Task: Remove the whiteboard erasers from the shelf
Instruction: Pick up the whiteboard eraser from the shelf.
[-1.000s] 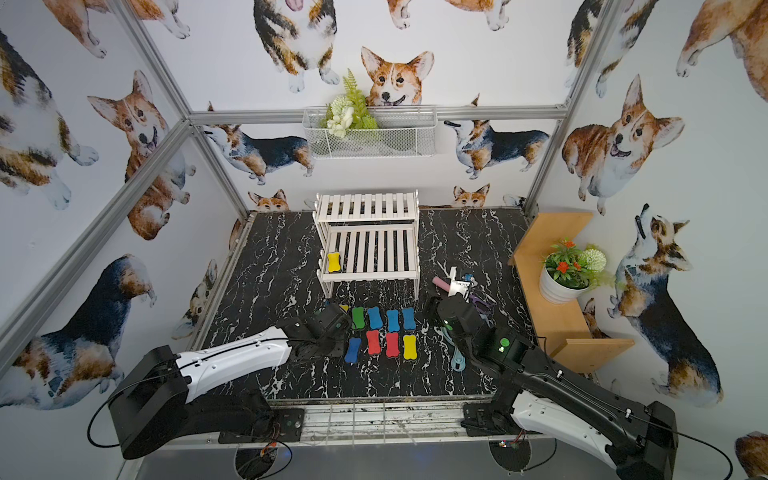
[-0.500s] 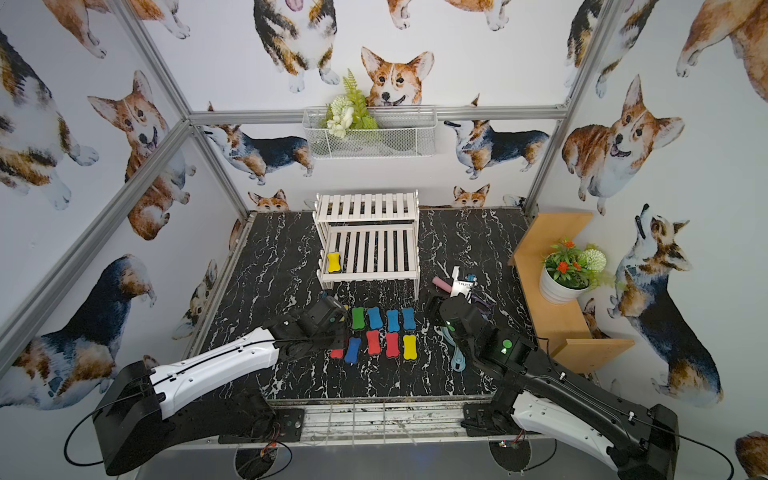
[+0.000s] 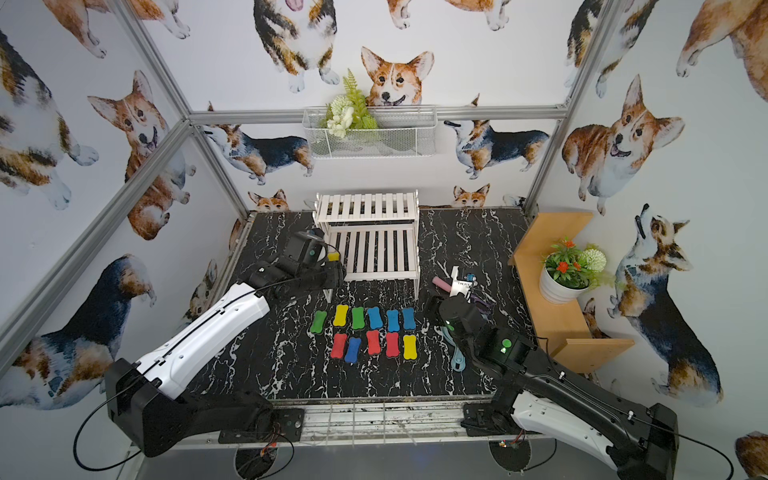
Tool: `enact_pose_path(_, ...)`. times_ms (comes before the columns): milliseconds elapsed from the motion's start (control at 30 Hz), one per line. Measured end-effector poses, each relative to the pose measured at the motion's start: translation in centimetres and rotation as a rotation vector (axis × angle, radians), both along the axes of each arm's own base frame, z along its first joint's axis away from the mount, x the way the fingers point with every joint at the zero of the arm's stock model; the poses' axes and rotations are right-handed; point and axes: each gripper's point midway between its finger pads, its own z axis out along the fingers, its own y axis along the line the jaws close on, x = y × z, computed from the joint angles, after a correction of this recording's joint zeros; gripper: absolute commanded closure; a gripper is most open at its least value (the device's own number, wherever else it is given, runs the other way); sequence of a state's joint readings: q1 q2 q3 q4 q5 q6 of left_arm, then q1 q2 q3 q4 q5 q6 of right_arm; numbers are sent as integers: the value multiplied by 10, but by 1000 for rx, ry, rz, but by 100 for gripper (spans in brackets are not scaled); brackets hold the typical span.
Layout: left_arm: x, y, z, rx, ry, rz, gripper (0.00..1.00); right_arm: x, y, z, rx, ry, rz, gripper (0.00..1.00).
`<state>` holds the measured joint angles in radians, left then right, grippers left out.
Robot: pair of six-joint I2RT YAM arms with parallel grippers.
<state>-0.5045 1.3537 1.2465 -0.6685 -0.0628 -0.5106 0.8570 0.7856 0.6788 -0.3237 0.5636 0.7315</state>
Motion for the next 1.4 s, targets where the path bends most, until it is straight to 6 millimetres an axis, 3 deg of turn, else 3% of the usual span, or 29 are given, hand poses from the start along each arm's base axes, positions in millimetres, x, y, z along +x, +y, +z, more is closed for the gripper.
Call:
enact_pose_path(167, 25, 5, -3, 70, -11, 7, 38, 0, 0, 4, 6, -6, -1, 25)
enact_pose_path(367, 40, 6, -14, 128, -2, 15, 38, 1, 0, 6, 8, -11, -4, 25)
enact_pose_path(833, 48, 9, -36, 212, 24, 31, 38, 1, -2, 4, 3, -10, -11, 25)
enact_pose_path(1400, 58, 11, -43, 295, 17, 63, 41, 0, -5, 4, 5, -16, -16, 25)
